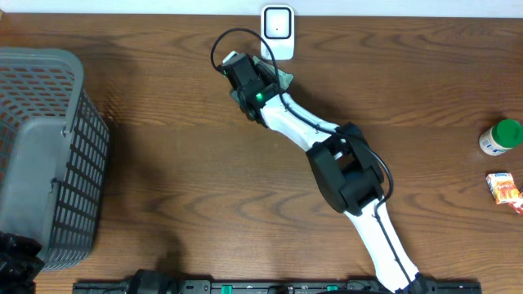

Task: Scan the item barcode
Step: 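Hold the wipes pack under the scanner, adjusting its angle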

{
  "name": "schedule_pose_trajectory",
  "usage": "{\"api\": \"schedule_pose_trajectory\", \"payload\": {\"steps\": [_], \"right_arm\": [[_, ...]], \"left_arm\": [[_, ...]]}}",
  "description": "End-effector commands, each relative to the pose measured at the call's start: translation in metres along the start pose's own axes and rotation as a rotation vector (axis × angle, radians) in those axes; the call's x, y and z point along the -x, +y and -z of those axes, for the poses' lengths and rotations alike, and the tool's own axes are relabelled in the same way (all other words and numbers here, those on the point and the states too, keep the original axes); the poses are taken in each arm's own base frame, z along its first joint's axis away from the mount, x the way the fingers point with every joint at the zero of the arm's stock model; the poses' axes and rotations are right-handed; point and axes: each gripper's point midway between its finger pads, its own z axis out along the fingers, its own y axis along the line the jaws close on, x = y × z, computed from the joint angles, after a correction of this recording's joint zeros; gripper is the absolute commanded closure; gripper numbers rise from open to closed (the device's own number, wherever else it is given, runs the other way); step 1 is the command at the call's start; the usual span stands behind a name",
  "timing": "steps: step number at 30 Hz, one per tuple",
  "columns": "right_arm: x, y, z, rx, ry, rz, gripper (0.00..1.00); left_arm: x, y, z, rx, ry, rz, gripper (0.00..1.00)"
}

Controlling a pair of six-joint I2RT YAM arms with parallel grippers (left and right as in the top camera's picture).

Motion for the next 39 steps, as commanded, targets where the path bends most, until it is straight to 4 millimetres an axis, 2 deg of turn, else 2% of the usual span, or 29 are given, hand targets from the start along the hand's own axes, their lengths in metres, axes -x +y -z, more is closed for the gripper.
{"api": "schedule_pose_trajectory", "payload": {"steps": [1,6,10,12,16,17,19,20,21,24,27,28,32,33,34,39], "right_arm": [[-0.025,0.006,-0.020,-0.011,0.056,0.033,0.25],[-0.045,0.007,-0.038,-0.017,0.091,0.032,0.21],[-0.078,0.021,-0.056,0.001,0.165,0.062,0.16],[-0.089,0.026,-0.061,0.012,0.189,0.059,0.24],[-0.112,0.042,-0.063,0.105,0.258,0.015,0.47],[-0.115,0.045,-0.062,0.125,0.268,0.008,0.55],[-0.121,0.046,-0.061,0.142,0.290,-0.026,0.83],[-0.122,0.046,-0.061,0.139,0.294,-0.034,0.94],[-0.122,0.046,-0.061,0.138,0.298,-0.047,0.99],[-0.120,0.045,-0.060,0.137,0.304,-0.074,0.99],[-0.107,0.044,-0.051,0.173,0.304,-0.089,0.99],[-0.087,0.037,-0.036,0.207,0.297,-0.096,0.99],[-0.033,0.026,0.018,0.352,0.247,-0.127,0.99],[-0.019,0.028,0.036,0.424,0.227,-0.141,0.99],[0.001,0.032,0.070,0.557,0.200,-0.186,0.99],[0.019,0.039,0.141,0.843,0.198,-0.277,0.99]], "left_arm": [[0.000,0.004,0.001,0.014,-0.004,0.010,0.17],[0.000,0.004,0.001,0.014,-0.004,0.011,0.17],[0.000,0.004,0.001,0.014,-0.004,0.010,0.17],[0.000,0.004,0.001,0.014,-0.004,0.011,0.16],[0.000,0.004,0.001,0.014,-0.004,0.010,0.17],[0.000,0.004,0.001,0.014,-0.004,0.011,0.17],[0.000,0.004,0.001,0.014,-0.004,0.010,0.17],[0.000,0.004,0.001,0.014,-0.004,0.011,0.17],[0.000,0.004,0.001,0.014,-0.004,0.011,0.17],[0.000,0.004,0.001,0.014,-0.004,0.011,0.17],[0.000,0.004,0.001,0.014,-0.004,0.010,0.17],[0.000,0.004,0.001,0.014,-0.004,0.010,0.17],[0.000,0.004,0.001,0.014,-0.004,0.011,0.17],[0.000,0.004,0.001,0.014,-0.004,0.010,0.17],[0.000,0.004,0.001,0.014,-0.004,0.011,0.17],[0.000,0.004,0.001,0.014,-0.004,0.010,0.17]]}}
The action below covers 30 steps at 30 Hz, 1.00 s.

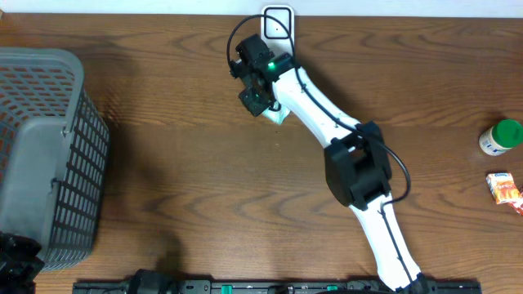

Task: Scan the item barcode
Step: 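Hold the wipes pack under the scanner, adjusting its angle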

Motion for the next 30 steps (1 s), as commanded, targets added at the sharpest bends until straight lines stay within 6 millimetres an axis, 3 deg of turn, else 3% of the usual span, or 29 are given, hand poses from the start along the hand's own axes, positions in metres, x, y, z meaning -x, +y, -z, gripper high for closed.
{"api": "schedule_pose_trajectory", "payload": {"steps": [1,8,14,20,25,30], "right_arm": [[0.022,0.061,0.077,0.385,-0.113,-0.022,0.99],[0.035,0.072,0.129,0.725,-0.232,-0.023,0.99],[0.060,0.049,0.189,1.027,-0.457,0.020,0.99],[0.094,0.009,0.193,0.960,-0.628,0.046,0.99],[0.123,-0.010,0.191,0.903,-0.788,0.123,0.99],[0.150,-0.044,0.165,0.862,-0.937,0.064,0.99]], "left_arm": [[0.000,0.004,0.001,0.014,-0.003,0.010,0.17],[0.000,0.004,0.001,0.014,-0.004,0.010,0.17],[0.000,0.004,0.001,0.014,-0.003,0.010,0.17],[0.000,0.004,0.001,0.014,-0.003,0.009,0.17],[0.000,0.004,0.001,0.014,-0.003,0.010,0.17],[0.000,0.004,0.001,0.014,-0.004,0.010,0.17]]}}
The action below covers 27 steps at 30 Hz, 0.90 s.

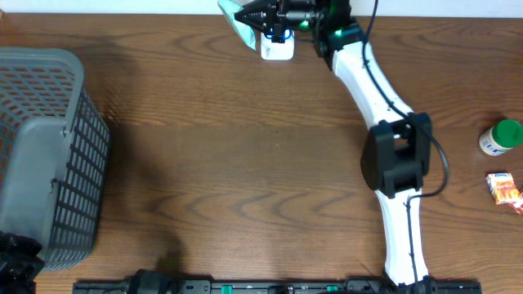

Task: Scan the item barcode
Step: 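Hold the wipes pack under the scanner, adjusting its angle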

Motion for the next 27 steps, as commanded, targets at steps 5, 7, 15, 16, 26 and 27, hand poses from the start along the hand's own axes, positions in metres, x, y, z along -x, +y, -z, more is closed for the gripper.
{"api": "schedule_pose_trajectory", "payload": {"steps": [5,7,15,16,26,27], "right_arm": [[-0.040,-0.090,0.018,-0.129,-0.219,-0.276,0.99],[-0.047,-0.113,0.033,-0.162,-0.348,-0.346,0.99],[-0.081,-0.167,0.082,-0.249,-0.633,-0.530,0.99],[-0.087,-0.171,0.084,-0.258,-0.637,-0.541,0.99],[-0.111,-0.195,0.098,-0.359,-0.630,-0.540,0.99],[-0.117,-0.203,0.103,-0.393,-0.624,-0.566,0.99]], "left_arm": [[0.000,0.004,0.001,0.012,-0.004,0.011,0.17],[0.000,0.004,0.001,0.012,-0.004,0.011,0.17],[0.000,0.004,0.001,0.012,-0.004,0.011,0.17],[0.000,0.004,0.001,0.012,-0.004,0.011,0.17],[0.000,0.004,0.001,0.012,-0.004,0.011,0.17],[0.000,0.004,0.001,0.012,-0.004,0.011,0.17]]}}
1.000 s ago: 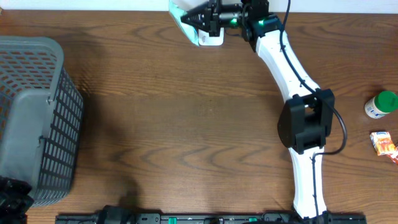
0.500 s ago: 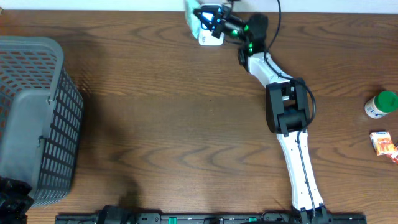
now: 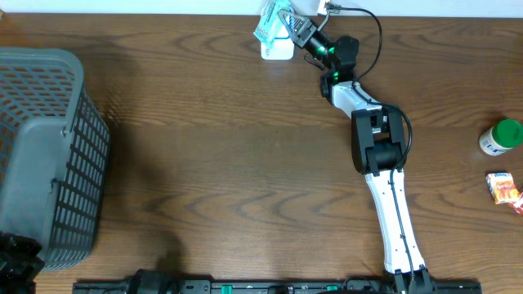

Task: Scan the item barcode
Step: 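Hold the wipes pack under the scanner, adjusting its angle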

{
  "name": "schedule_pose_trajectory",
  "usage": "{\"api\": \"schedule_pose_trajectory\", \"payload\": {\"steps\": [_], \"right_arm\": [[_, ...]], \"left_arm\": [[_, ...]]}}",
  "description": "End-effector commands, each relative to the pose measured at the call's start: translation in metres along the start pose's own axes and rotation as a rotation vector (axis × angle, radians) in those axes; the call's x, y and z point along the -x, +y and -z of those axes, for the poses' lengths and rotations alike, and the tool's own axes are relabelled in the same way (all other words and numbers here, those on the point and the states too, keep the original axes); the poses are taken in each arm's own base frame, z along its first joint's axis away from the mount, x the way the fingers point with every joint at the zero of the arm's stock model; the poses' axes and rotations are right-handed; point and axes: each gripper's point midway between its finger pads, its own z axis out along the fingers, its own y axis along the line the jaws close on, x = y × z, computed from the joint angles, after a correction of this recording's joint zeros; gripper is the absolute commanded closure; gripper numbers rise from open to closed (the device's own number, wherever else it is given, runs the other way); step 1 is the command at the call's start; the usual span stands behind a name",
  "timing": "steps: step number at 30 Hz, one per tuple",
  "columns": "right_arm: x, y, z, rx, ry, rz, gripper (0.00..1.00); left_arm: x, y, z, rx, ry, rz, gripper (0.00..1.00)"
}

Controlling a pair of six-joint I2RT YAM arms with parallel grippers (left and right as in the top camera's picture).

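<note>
My right gripper reaches to the table's far edge and is shut on a pale teal packet. The packet is held above the top of the white barcode scanner, covering its upper part; only the scanner's lower body shows. The barcode itself cannot be made out. The right arm runs from the front rail up to the scanner. Of the left arm only a dark part shows at the lower-left corner, and its fingers are not visible.
A grey mesh basket stands at the left edge. At the right edge are a white bottle with a green cap and an orange snack packet. A black rail runs along the front.
The right gripper was pointing left, holding the packet to the left of the scanner. Now it points up-left, with the packet over the scanner's top, and the arm stands differently.
First the right gripper was low on the table just in front of the scanner, at the teal packet. Then it stood there turned, with the packet at its fingers. Later it held the packet left of the scanner at the far edge, and now over it.
</note>
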Motion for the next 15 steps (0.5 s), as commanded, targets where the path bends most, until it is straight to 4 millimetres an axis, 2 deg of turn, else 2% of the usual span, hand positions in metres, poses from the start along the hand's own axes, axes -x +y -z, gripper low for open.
{"api": "schedule_pose_trajectory", "payload": {"steps": [1,4,7,10,15], "right_arm": [[0.009,-0.039,0.014,-0.116,-0.041,0.003,0.99],[0.008,-0.061,0.022,-0.193,-0.022,-0.020,0.99],[0.012,-0.064,0.027,-0.202,-0.027,-0.015,0.99],[0.024,-0.039,0.027,-0.101,-0.040,0.071,0.99],[0.049,0.002,0.031,0.049,-0.071,0.071,0.99]], "left_arm": [[0.000,0.004,0.001,0.012,-0.004,0.011,0.17],[0.000,0.004,0.001,0.012,-0.004,0.011,0.17],[0.000,0.004,0.001,0.012,-0.004,0.011,0.17],[0.000,0.004,0.001,0.012,-0.004,0.010,0.17],[0.000,0.004,0.001,0.012,-0.004,0.011,0.17]]}}
